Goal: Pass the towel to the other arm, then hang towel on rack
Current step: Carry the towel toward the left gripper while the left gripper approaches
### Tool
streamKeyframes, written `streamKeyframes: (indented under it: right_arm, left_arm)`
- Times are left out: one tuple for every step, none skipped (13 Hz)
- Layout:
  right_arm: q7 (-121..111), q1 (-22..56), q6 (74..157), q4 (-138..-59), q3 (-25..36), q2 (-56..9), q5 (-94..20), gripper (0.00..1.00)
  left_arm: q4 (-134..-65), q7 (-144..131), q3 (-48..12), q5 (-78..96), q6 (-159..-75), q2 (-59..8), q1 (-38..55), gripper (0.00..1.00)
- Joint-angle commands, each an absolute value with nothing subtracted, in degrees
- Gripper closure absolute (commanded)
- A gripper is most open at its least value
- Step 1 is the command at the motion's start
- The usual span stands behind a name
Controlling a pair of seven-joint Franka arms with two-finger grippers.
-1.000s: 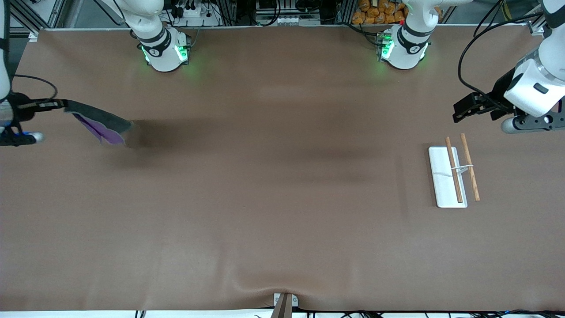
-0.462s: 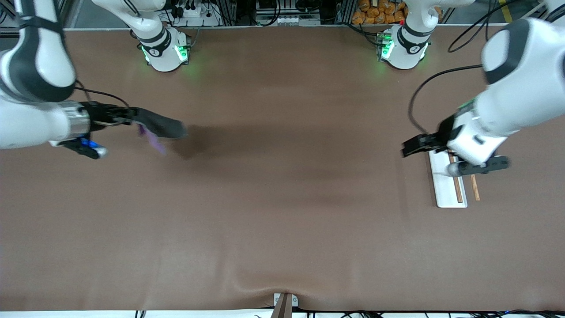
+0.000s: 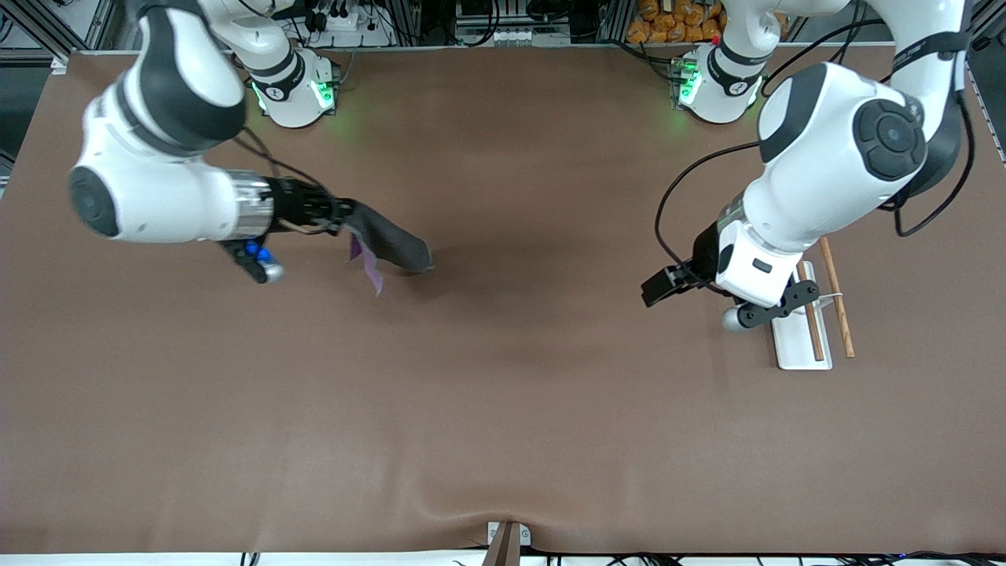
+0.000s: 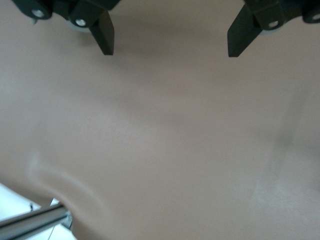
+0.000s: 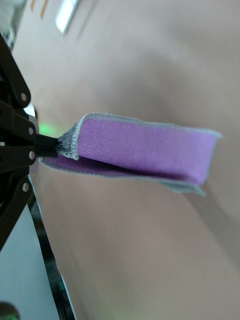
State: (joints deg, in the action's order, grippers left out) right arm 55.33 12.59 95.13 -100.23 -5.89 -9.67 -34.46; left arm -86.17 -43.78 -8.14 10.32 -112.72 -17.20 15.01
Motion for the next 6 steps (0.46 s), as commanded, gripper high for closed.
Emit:
streamKeyframes:
  right_arm:
    - [63.3,17.4,103.2,-100.4,-5.0,-10.7,-41.3,1.00]
    - [66.2,20.0,107.2,-100.4,-5.0,-11.3,-41.7,1.00]
    - [69.9,22.4,111.9,-100.3,-5.0,-12.2,-41.9,1.00]
    - [73.3,24.4,116.9,-100.1,-5.0,-13.2,-43.1,1.00]
    - [75.3,26.4,121.7,-100.2,-5.0,-13.6,-46.5,1.00]
    - [75.8,27.8,126.1,-100.2,-5.0,-14.1,-50.6,1.00]
  left_arm:
    - [-82.3,-50.2,-7.7,11.3,-115.6,-20.7,17.5,0.00]
    - [-81.7,-52.3,-7.8,11.3,-117.1,-21.6,18.4,0.00]
    - [-81.7,-53.8,-7.7,11.3,-118.6,-22.1,19.4,0.00]
    - [-81.7,-54.9,-7.8,11.3,-119.9,-22.8,19.9,0.00]
    - [-81.7,-56.3,-7.9,11.8,-120.8,-23.3,20.6,0.00]
    - [-81.7,-57.7,-7.8,12.9,-120.9,-23.6,21.8,0.00]
